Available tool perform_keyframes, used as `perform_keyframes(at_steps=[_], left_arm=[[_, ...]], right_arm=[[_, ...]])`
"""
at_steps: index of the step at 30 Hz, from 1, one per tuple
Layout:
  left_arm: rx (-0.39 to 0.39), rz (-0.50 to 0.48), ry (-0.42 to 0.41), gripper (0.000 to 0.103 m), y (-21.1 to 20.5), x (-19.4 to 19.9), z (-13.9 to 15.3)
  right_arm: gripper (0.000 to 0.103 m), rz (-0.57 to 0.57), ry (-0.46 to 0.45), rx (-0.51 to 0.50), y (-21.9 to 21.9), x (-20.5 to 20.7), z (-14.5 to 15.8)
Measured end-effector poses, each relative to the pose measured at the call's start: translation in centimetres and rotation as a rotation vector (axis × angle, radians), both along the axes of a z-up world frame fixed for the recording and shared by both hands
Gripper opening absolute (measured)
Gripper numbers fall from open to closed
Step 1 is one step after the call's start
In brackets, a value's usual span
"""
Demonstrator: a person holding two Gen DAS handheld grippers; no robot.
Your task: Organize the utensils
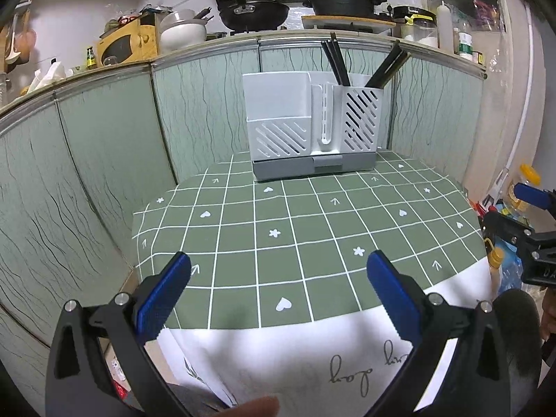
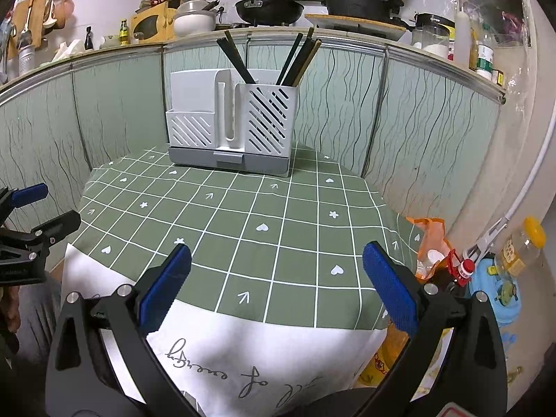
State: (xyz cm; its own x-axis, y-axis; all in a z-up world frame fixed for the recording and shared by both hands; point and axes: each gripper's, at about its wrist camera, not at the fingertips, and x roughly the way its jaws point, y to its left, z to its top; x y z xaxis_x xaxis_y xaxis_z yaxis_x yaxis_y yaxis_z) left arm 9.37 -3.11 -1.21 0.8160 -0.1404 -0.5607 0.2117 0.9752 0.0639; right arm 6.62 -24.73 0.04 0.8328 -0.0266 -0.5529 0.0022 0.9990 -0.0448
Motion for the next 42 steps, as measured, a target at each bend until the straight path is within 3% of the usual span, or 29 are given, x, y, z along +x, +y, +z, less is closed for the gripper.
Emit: perform_keyframes(at_steps=[12, 42], left_arm=[[-0.005, 0.016, -0.011, 0.098, 0.1, -0.2, 0.7], [-0.015, 0.011, -0.023, 0.098, 0.3, -0.6, 1.4]], right_arm=[[0.095, 0.003, -0.026, -0.002, 0.0, -0.6, 1.3], [0.095, 0.01, -0.006, 0.001, -0.2, -0.5, 1.0]])
